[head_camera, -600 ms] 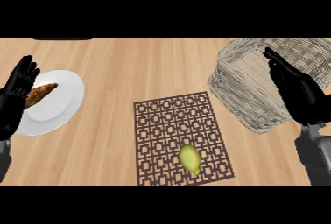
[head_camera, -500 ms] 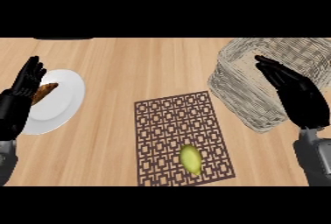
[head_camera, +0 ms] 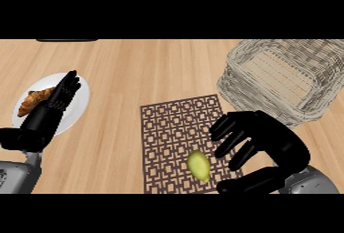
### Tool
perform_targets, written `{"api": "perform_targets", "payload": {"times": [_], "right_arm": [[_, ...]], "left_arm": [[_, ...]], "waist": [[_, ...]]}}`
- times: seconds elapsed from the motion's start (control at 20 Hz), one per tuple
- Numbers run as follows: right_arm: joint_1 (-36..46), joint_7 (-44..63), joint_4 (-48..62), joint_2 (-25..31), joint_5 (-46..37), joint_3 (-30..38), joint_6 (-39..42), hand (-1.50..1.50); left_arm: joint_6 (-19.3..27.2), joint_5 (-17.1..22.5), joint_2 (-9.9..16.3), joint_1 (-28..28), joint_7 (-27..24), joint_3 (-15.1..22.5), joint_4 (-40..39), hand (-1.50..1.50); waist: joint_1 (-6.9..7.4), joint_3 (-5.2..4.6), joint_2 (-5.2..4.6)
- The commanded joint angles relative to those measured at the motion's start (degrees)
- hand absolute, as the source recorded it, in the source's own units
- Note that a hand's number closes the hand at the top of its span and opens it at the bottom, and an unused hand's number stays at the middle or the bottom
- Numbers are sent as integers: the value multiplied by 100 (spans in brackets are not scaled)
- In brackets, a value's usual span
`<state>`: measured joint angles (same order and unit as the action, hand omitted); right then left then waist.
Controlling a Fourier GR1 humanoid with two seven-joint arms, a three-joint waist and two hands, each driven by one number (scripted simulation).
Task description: Pick the lemon from the placemat and place it in the basket
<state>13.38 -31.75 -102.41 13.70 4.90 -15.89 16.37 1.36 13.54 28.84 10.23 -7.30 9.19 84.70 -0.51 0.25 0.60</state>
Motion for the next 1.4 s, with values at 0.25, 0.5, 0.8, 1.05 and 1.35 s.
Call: {"api": "perform_targets", "payload": {"times": [0.25, 0.5, 0.8, 1.05, 1.35], "right_arm": [[-2202, -1898, -354, -547, -2862, -987, -2468, -150], [-3486, -1873, -1263, -450, -3770, -681, -3794, -150], [-4781, -1061, -2090, 538, -5187, 6, -3853, -150], [-6085, -697, -3027, 1098, -5803, 32, -3348, -150], [-6567, -926, -2922, 934, -5871, -51, -3570, -150]], "left_arm": [[92, 17, -99, -100, 300, 55, 102, 0], [122, -72, -116, -423, 56, 44, 86, 0], [294, -209, -207, -203, 466, 223, 630, 0], [227, -203, -177, -68, 650, 145, 660, 0], [117, -457, -462, -237, 610, 216, 757, 0]], "waist": [[-336, -12, 51], [-387, -40, 62], [-238, -44, 17], [-116, -35, -26], [-11, -24, -45]]}}
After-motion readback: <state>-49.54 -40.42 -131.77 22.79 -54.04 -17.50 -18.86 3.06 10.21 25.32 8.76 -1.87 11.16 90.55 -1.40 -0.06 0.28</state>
